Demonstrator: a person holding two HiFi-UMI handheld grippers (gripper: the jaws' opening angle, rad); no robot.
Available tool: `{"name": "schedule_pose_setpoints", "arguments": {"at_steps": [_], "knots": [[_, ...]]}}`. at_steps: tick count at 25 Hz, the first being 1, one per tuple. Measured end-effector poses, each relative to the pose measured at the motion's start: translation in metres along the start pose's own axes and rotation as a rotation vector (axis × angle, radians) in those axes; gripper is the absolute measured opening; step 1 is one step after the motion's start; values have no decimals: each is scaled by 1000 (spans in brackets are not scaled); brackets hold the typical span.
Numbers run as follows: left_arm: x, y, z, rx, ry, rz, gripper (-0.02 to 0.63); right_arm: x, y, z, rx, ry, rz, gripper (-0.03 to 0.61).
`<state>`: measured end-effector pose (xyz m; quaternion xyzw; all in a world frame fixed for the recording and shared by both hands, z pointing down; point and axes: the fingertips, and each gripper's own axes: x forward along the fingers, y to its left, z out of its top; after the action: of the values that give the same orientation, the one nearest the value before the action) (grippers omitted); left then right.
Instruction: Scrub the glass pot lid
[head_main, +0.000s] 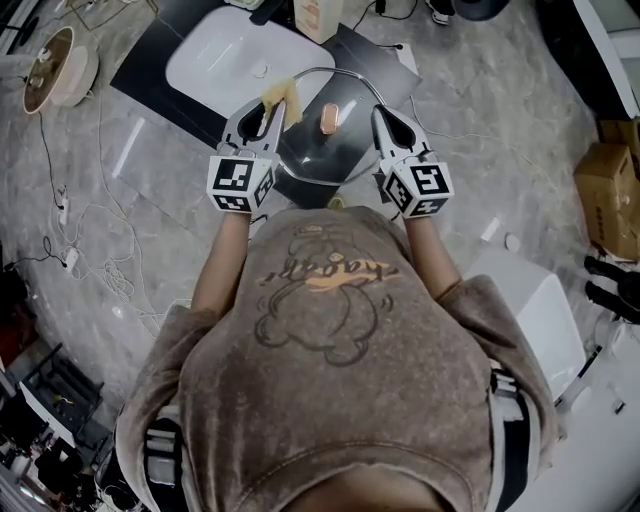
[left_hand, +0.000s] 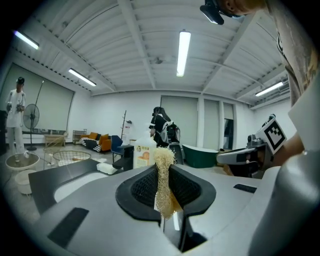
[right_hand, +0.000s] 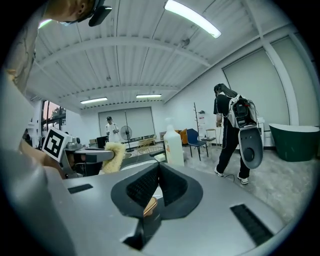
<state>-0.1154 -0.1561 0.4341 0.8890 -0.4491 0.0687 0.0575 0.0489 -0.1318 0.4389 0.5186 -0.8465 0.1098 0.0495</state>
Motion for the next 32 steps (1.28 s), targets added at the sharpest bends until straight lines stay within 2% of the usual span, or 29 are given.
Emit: {"name": "schedule_pose_setpoints", "arguments": {"at_steps": [8,32], "knots": [[-6,10,-4,-41,-4,45,67,4,-5,-5,8,12,-12,0],[-9,2,-2,-93,-9,70,67,3,-8,1,3,7,19,-1]]}}
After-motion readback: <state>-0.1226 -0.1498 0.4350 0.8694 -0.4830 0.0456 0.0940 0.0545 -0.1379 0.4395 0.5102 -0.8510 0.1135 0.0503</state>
